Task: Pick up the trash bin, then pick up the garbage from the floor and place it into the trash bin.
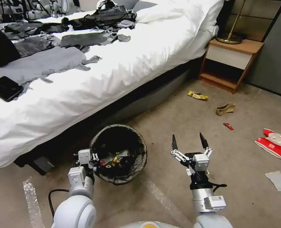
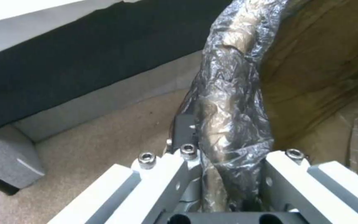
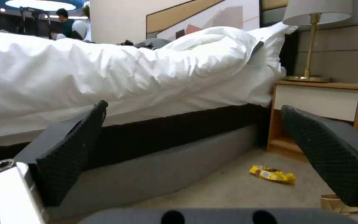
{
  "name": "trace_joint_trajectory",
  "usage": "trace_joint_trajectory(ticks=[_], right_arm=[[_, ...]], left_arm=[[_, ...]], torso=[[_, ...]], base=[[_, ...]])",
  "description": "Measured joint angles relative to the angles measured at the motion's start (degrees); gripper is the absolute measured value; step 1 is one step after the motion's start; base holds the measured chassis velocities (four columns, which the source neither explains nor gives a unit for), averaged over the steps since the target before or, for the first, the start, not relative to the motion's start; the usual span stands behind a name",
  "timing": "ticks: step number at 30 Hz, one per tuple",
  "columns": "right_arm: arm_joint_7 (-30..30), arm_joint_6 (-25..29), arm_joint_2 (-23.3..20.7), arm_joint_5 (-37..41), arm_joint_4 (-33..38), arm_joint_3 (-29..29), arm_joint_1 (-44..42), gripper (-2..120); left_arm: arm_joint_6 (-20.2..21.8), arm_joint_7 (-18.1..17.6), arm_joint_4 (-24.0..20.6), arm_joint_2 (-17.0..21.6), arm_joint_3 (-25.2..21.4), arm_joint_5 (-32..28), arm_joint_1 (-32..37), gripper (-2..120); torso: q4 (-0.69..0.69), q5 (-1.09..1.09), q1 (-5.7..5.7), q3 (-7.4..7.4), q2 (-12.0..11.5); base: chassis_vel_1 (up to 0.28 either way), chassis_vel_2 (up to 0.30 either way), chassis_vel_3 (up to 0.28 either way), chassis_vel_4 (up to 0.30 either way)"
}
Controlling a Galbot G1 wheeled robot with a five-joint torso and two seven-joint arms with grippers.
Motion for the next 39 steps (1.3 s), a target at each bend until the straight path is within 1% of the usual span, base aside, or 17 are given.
trace_joint_trajectory(ticks=[6, 8, 16, 29, 39], right_arm=[[0.1, -2.6, 0.6, 0.2, 1.3, 0.3, 0.2, 100], [0.5, -2.9, 0.9, -1.3, 1.1, 0.7, 0.9, 100], [1.9, -2.4, 1.3, -1.9, 0.3, 0.4, 1.4, 100], [1.7, -0.7, 1.7, 0.3, 0.3, 0.0, 2.2, 100], [1.5, -0.4, 1.9, 0.4, 0.7, 0.0, 2.3, 100]], left_arm=[[0.0, 0.0, 0.0, -0.4, 0.2, 0.3, 0.1, 0], [0.1, 0.0, 0.0, -0.5, 0.2, 0.5, 0.1, 0], [0.1, 0.3, 0.1, -0.6, 0.3, 1.0, 0.1, 0], [0.3, 0.3, 0.7, -0.8, 0.6, 1.1, -0.3, 0], [0.3, 0.3, 0.5, -0.9, 0.7, 1.2, 0.0, 0]], torso=[[-0.01, 0.0, 0.0, 0.0, 0.0], [0.0, 0.0, 0.0, 0.0, 0.0], [-0.01, 0.0, 0.0, 0.0, 0.0], [-0.02, 0.0, 0.0, 0.0, 0.0], [-0.01, 0.0, 0.0, 0.0, 0.0]], base=[[0.0, 0.0, 0.0, 0.0], [-0.054, -0.042, -0.06, -0.046], [-0.072, -0.067, -0.068, -0.075], [-0.115, -0.116, -0.117, -0.111], [-0.129, -0.129, -0.125, -0.129]])
